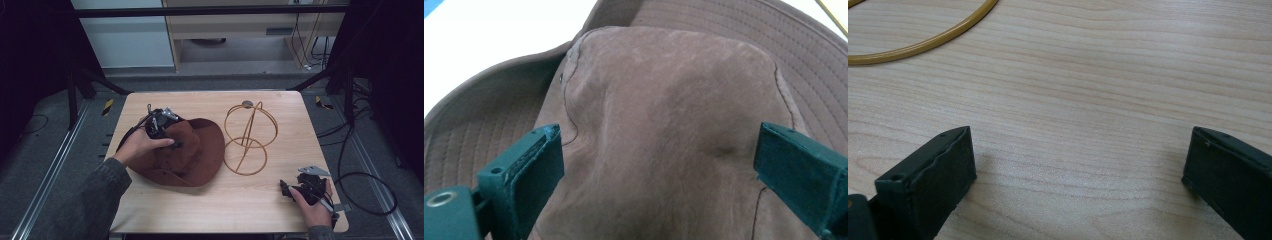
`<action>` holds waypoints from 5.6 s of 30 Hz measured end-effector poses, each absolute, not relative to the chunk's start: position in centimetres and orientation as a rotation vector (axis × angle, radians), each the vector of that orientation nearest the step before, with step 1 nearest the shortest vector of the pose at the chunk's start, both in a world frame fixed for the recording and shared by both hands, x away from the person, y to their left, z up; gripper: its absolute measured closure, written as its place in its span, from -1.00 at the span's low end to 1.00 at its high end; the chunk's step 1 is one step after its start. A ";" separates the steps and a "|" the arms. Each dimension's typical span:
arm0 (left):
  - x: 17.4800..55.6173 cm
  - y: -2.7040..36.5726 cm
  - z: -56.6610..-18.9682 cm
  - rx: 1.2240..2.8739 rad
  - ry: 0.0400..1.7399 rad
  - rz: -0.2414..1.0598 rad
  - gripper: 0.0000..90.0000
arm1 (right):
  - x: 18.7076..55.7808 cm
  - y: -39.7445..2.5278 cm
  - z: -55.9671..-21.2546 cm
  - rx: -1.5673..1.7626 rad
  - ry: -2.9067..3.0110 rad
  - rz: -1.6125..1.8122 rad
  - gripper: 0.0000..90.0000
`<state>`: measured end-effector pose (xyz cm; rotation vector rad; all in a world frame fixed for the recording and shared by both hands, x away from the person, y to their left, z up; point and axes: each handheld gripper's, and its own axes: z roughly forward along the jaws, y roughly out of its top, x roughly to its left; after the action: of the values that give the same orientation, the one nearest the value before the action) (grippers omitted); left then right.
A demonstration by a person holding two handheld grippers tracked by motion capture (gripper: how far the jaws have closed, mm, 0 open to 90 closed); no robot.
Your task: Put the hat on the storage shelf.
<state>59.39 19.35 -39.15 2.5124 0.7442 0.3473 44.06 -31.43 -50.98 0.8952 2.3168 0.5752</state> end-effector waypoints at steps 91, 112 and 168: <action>53.9 24.1 -29.1 2.393 0.686 0.408 0.97 | 44.1 -31.5 -51.0 0.889 2.316 0.577 -0.99; 50.8 24.9 -22.2 2.214 0.573 0.462 0.97 | 44.1 -31.4 -51.0 0.892 2.318 0.577 -0.99; 52.4 8.2 -16.5 2.196 0.318 0.532 0.96 | 44.1 -31.5 -51.0 0.890 2.320 0.577 -0.99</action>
<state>52.38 8.17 -16.55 2.1957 0.3179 0.5319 44.10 -31.47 -50.96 0.8896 2.3196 0.5766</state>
